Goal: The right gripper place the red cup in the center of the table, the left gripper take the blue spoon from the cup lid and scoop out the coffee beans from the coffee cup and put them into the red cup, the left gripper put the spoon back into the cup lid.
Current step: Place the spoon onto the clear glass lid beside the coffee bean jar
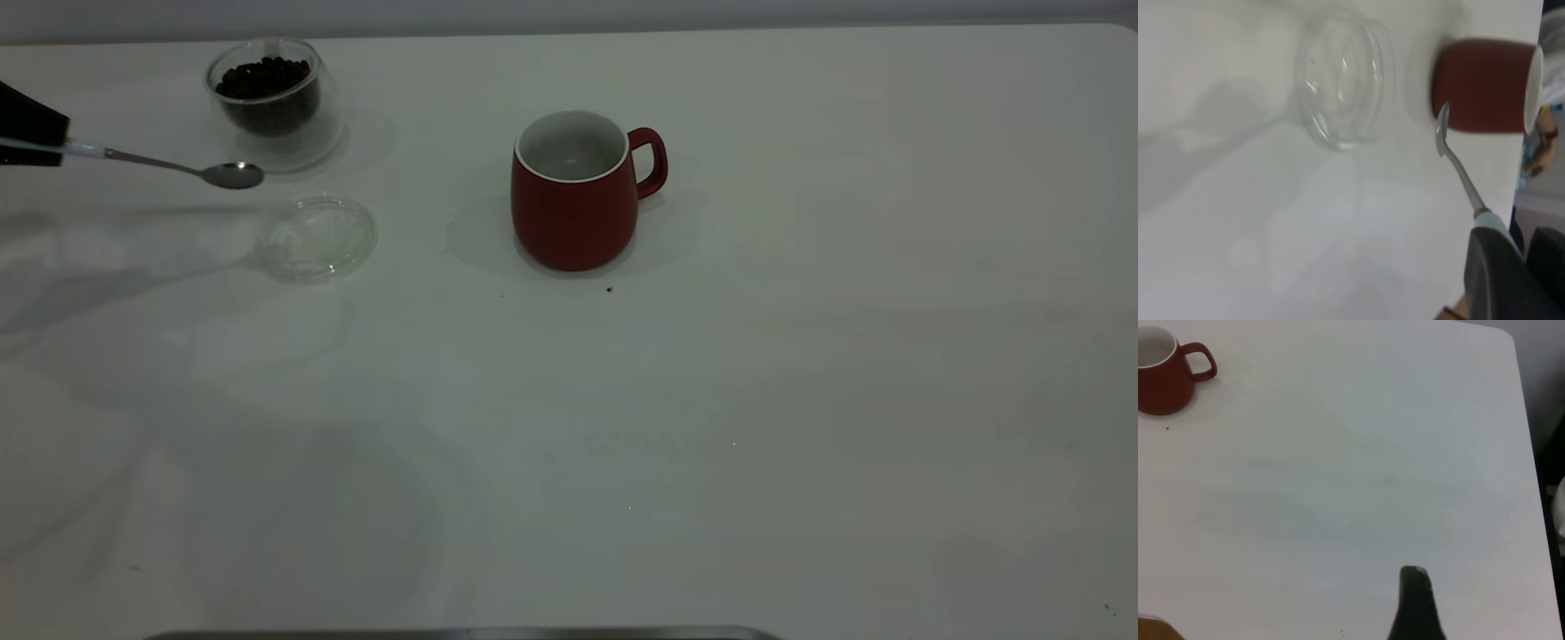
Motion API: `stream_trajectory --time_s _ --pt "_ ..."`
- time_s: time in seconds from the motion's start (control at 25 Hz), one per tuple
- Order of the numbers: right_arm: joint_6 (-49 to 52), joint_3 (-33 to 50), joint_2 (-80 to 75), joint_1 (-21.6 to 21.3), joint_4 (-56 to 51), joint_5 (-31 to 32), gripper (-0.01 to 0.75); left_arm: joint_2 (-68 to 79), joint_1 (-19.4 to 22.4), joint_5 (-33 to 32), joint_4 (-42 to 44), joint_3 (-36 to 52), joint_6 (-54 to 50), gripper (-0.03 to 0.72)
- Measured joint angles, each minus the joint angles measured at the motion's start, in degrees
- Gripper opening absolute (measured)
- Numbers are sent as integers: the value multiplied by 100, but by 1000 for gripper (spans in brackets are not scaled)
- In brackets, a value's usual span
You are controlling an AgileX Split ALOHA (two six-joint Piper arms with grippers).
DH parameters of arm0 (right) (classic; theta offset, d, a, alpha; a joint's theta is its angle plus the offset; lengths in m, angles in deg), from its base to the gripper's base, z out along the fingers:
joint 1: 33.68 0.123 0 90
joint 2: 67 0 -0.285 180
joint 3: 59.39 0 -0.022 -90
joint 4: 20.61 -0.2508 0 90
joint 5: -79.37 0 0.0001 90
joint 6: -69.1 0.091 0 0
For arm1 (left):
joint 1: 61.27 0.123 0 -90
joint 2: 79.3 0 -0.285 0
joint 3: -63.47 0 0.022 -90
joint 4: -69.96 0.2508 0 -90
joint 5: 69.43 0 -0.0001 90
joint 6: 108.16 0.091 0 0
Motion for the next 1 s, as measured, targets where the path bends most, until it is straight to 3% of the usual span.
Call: stream_trajectory --time_s 0.6,1.0 --pt "0 0 0 0 0 4 588 613 -423 742 -871 0 355 119" --pt "0 0 0 0 0 4 588 613 -788 999 -954 -5 377 119"
